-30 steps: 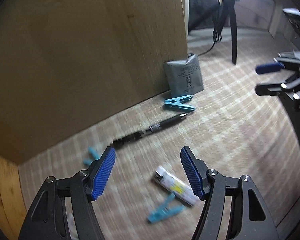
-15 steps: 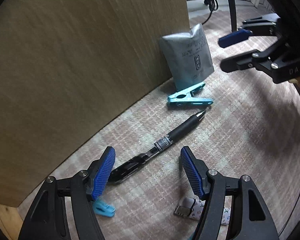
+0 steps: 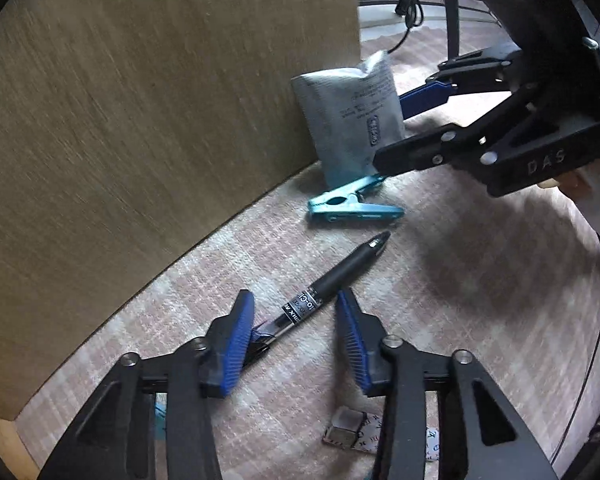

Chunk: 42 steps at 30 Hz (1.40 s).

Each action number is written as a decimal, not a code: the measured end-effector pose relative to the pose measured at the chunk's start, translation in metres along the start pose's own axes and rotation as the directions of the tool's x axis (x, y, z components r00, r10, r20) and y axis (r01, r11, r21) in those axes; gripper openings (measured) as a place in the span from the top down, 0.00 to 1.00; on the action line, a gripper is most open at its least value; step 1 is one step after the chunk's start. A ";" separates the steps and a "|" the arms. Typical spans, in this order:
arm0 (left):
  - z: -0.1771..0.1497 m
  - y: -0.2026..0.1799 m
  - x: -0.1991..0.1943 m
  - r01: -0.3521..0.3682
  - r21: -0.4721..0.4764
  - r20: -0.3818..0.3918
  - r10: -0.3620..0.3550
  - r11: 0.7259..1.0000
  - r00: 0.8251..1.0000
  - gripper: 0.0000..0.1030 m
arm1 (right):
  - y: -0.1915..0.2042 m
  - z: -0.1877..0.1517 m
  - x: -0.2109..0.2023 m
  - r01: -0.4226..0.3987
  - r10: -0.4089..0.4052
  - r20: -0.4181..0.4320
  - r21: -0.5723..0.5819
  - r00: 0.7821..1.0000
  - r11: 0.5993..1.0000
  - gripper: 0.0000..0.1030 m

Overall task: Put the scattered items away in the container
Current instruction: 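Grasp the grey packet with the right tool while the left tool grasps the black pen, then carry the grey packet and black pen over the box with both tools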

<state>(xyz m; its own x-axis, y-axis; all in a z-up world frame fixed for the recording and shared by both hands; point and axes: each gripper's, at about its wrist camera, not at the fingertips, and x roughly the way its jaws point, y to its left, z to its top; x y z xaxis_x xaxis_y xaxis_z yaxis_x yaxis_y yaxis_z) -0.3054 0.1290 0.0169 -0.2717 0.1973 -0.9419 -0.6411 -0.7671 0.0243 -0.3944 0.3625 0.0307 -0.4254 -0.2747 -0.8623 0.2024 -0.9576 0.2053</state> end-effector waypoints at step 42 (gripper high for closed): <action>0.006 -0.112 -0.091 0.062 -0.246 0.140 -0.028 0.967 0.990 0.90 | -0.043 -0.146 -0.204 0.067 -0.121 0.148 0.327 0.982 0.943 0.99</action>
<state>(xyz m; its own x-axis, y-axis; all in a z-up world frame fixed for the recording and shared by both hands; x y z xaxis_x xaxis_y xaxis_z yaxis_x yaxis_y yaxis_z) -0.2138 0.2006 0.1021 -0.3516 0.3021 -0.8861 -0.4603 -0.8800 -0.1174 -0.1874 0.4723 0.1302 -0.5725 -0.1667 -0.8028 -0.1260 -0.9496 0.2871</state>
